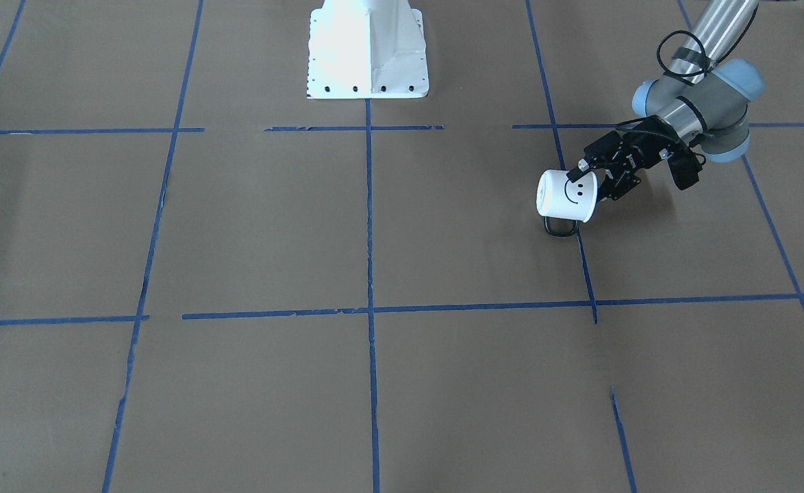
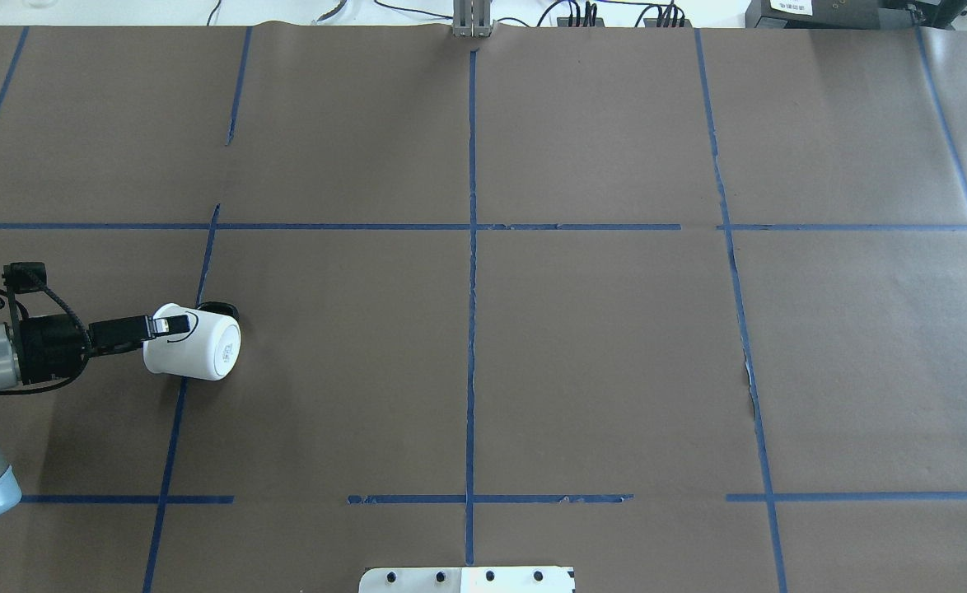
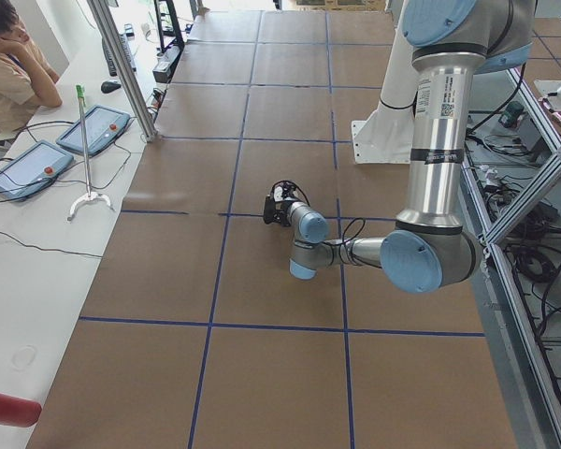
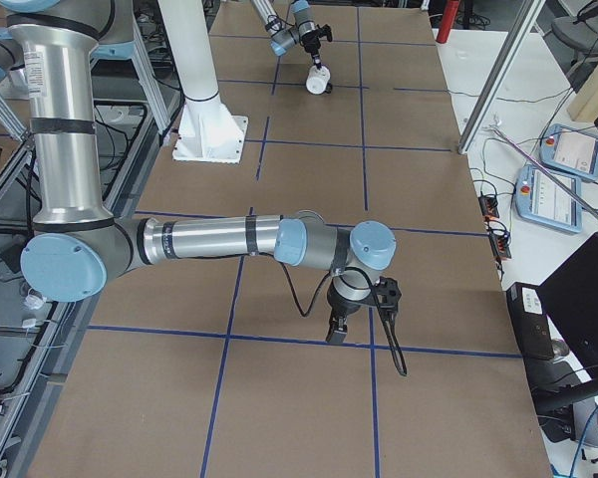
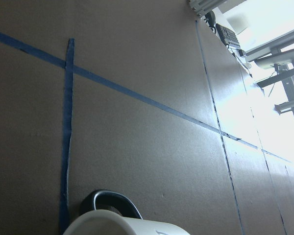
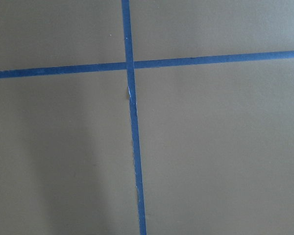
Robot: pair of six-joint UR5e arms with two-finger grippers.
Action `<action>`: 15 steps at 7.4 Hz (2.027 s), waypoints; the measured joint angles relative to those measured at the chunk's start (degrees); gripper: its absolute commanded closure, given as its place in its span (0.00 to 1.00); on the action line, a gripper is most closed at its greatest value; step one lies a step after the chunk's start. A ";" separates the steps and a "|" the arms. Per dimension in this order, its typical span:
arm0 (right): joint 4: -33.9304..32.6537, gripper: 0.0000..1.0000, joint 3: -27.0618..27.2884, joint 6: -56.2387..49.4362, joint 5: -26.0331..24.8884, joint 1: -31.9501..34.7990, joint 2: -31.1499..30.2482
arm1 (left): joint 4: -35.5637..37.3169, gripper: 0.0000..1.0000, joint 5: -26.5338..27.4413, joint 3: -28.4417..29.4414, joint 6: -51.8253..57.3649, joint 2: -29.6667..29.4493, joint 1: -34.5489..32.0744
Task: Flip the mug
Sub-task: 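Reach the left gripper to the white mug lying on its side and grasp it, then lift the mug with the left gripper and rotate it upright, moving farther out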
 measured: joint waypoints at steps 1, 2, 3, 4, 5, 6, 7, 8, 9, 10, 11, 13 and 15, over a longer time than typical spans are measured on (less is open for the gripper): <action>0.00 0.00 0.00 0.00 0.00 0.00 0.00 | -0.73 1.00 -1.22 0.26 -1.26 -0.93 0.34; 0.00 0.00 0.00 0.00 0.00 0.00 0.00 | -0.99 1.00 -3.79 0.27 -3.20 -2.01 0.37; 0.00 0.00 0.00 0.00 0.00 0.00 0.00 | -1.07 1.00 -6.21 0.28 -5.42 -3.00 0.09; 0.00 0.00 0.00 0.00 0.00 0.00 0.00 | -1.06 1.00 -7.50 0.26 -7.12 -4.07 -0.63; 0.00 0.00 0.00 0.00 0.00 0.00 0.00 | -1.04 1.00 -8.31 0.24 -8.76 -5.53 -1.68; 0.00 0.00 0.00 0.00 0.00 0.00 0.00 | -1.00 1.00 -9.01 0.20 -10.47 -7.41 -3.00; 0.00 0.00 0.00 0.00 0.00 0.00 0.00 | -0.69 1.00 -10.00 0.17 -12.45 -9.63 -4.29; 0.00 0.00 0.00 0.00 0.00 0.00 0.00 | 1.53 1.00 -11.84 -0.21 -14.32 -12.09 -5.21; 0.00 0.00 0.00 0.00 0.00 0.00 0.00 | 7.80 1.00 -13.69 -2.11 -15.31 -14.14 -5.70; 0.00 0.00 0.00 0.00 0.00 0.00 0.00 | 18.30 1.00 -14.68 -6.19 -15.68 -15.62 -5.88; 0.00 0.00 0.00 0.00 0.00 0.00 0.00 | 29.13 1.00 -15.10 -10.42 -15.79 -17.08 -5.89; 0.00 0.00 0.00 0.00 0.00 0.00 0.00 | 53.61 1.00 -14.97 -15.66 -15.17 -23.72 -5.47; 0.00 0.00 0.00 0.00 0.00 0.00 0.03 | 80.83 1.00 -14.88 -16.11 -10.96 -34.69 -3.93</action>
